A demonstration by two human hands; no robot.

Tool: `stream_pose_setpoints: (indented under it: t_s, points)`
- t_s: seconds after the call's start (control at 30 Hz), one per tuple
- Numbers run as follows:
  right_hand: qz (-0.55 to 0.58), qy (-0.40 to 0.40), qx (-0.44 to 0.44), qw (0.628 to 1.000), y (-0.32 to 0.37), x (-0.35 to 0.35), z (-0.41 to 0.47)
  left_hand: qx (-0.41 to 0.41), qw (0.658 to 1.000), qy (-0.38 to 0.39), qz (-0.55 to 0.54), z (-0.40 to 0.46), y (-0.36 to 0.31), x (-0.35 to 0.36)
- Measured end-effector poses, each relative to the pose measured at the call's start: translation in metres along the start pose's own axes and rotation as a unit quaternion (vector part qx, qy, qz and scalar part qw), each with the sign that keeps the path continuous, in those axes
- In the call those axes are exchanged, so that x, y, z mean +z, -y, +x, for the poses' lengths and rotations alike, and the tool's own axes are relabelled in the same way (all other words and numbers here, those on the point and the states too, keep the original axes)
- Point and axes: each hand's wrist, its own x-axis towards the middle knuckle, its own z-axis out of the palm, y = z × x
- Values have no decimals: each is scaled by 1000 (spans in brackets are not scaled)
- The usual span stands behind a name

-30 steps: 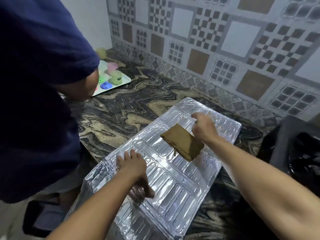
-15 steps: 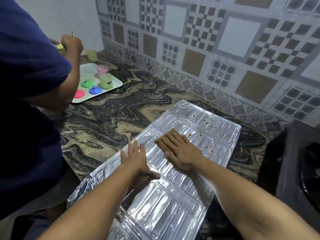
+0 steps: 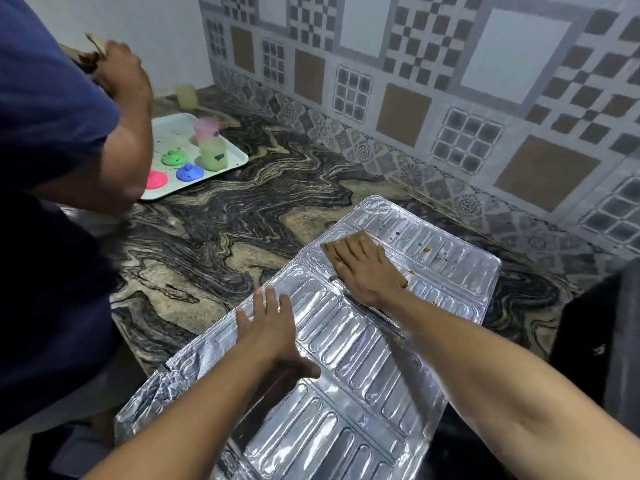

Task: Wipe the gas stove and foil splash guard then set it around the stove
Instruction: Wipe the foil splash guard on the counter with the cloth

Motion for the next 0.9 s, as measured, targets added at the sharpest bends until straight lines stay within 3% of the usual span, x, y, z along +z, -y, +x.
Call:
stream_pose_setpoints:
  t_s: [0.13, 0.27, 0.47, 0.6, 0.77, 0.9]
  points:
    - [-14, 7, -30, 999, -8, -5, 11, -6, 1000, 10, 3, 2, 0, -1]
    - [1, -16, 36, 999, -23, -11, 35, -9, 1000, 8, -1, 2, 2, 0]
    - [115, -99, 89, 984, -33, -12, 44, -18, 1000, 4, -2, 3, -1, -3]
    - [221, -102, 187, 952, -34, -29, 12, -20, 1000, -3, 4, -1, -4, -7]
    - [282, -71, 100, 951, 23, -34, -55, -46, 997, -8, 56, 4, -25, -29]
    - [203, -86, 83, 972, 51, 4, -90, 5, 999, -37, 36, 24, -29, -27]
